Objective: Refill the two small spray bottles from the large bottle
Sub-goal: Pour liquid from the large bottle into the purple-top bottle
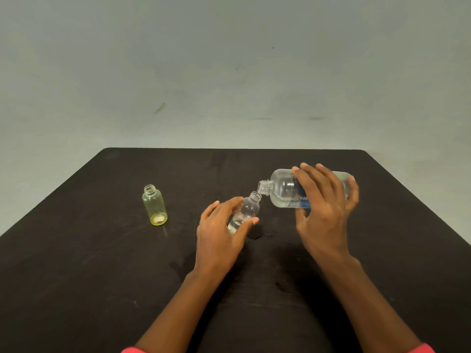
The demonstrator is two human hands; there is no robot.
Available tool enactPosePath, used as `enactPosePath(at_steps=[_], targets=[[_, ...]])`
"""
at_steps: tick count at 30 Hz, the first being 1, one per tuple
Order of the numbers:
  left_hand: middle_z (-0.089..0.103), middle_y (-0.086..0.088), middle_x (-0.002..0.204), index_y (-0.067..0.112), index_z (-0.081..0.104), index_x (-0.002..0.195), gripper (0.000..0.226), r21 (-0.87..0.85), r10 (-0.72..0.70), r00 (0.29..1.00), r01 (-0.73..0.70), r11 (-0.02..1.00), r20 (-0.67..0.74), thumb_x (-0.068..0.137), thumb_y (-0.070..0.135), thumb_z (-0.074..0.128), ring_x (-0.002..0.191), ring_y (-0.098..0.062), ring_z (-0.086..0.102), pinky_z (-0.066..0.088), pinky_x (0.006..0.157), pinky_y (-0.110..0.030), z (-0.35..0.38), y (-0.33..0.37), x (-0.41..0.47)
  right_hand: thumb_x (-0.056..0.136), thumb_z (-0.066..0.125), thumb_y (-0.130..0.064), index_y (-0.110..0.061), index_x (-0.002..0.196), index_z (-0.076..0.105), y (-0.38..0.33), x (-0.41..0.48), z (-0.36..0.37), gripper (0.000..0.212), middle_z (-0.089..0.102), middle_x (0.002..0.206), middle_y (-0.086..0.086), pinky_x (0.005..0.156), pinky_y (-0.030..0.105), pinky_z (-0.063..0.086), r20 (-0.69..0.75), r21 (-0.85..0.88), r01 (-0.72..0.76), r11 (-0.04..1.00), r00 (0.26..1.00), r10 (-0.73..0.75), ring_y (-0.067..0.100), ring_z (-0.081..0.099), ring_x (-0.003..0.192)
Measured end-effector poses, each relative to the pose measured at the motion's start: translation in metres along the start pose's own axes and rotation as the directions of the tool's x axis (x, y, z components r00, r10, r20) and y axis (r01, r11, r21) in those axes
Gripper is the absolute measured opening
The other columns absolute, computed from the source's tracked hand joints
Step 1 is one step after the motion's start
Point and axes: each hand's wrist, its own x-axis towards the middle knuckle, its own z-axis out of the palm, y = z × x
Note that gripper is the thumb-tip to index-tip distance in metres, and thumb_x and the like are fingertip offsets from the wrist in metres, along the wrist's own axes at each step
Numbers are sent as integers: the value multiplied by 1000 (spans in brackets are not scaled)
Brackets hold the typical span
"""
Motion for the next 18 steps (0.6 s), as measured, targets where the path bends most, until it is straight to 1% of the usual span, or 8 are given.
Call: enactPosePath(at_steps=[4, 8, 11, 13, 14, 15, 18], targets=[[63, 18, 102, 25, 64, 114, 44, 6, 9, 1000, -9, 1000, -2, 74, 38, 76, 115, -17, 55, 43, 101, -42, 0, 1, 0, 58, 79, 9, -24, 133, 43, 0, 0, -1, 90, 55, 134, 1, 114, 53, 11, 5, 7, 0, 1000, 1000, 0, 20, 41, 131], [60, 22, 101, 25, 64, 114, 44, 12, 12, 1000, -12, 1000, 14, 74, 38, 76, 115, -16, 54, 41, 103, -35, -1, 2, 0, 58, 80, 8, -24, 133, 43, 1, 0, 0, 90, 55, 134, 2, 113, 54, 12, 6, 4, 1, 1000, 1000, -1, 20, 41, 131], [59, 22, 100, 23, 64, 113, 43, 13, 30, 1000, -30, 999, 8, 74, 36, 77, 111, -7, 54, 37, 104, -30, -1, 3, 0, 58, 80, 8, -23, 133, 43, 0, 0, 0, 88, 55, 133, 2, 113, 54, 13, 1, 3, 3, 1000, 1000, -3, 20, 41, 130], [59, 22, 100, 23, 64, 113, 43, 11, 39, 999, -39, 999, 5, 74, 36, 76, 109, 2, 49, 32, 104, -24, 0, 3, 0, 58, 80, 8, -23, 133, 43, 0, 0, 0, 89, 55, 133, 2, 113, 55, 13, 0, 5, 1, 1000, 1000, -1, 20, 41, 130], [60, 22, 101, 23, 64, 113, 42, 7, 37, 999, -37, 999, 6, 75, 36, 76, 108, 5, 47, 31, 104, -23, 0, 3, 0, 58, 80, 8, -23, 133, 43, 0, 0, 0, 89, 55, 133, 2, 113, 55, 13, -1, 4, 1, 1000, 1000, -1, 20, 41, 130], [60, 22, 101, 24, 64, 113, 42, 3, 33, 999, -33, 999, 8, 75, 36, 76, 109, 5, 47, 31, 104, -23, 0, 3, 0, 58, 80, 8, -24, 133, 43, 0, 0, 0, 90, 55, 133, 2, 113, 55, 13, -2, 1, 1, 1000, 1000, -1, 20, 41, 130], [60, 22, 102, 25, 64, 114, 43, 3, 19, 1000, -20, 1000, 14, 75, 37, 76, 113, 0, 48, 31, 104, -23, 1, 2, 0, 58, 79, 8, -24, 133, 43, 0, 1, 0, 89, 55, 133, 2, 113, 54, 12, -5, -4, 3, 1000, 1000, -3, 20, 41, 130]])
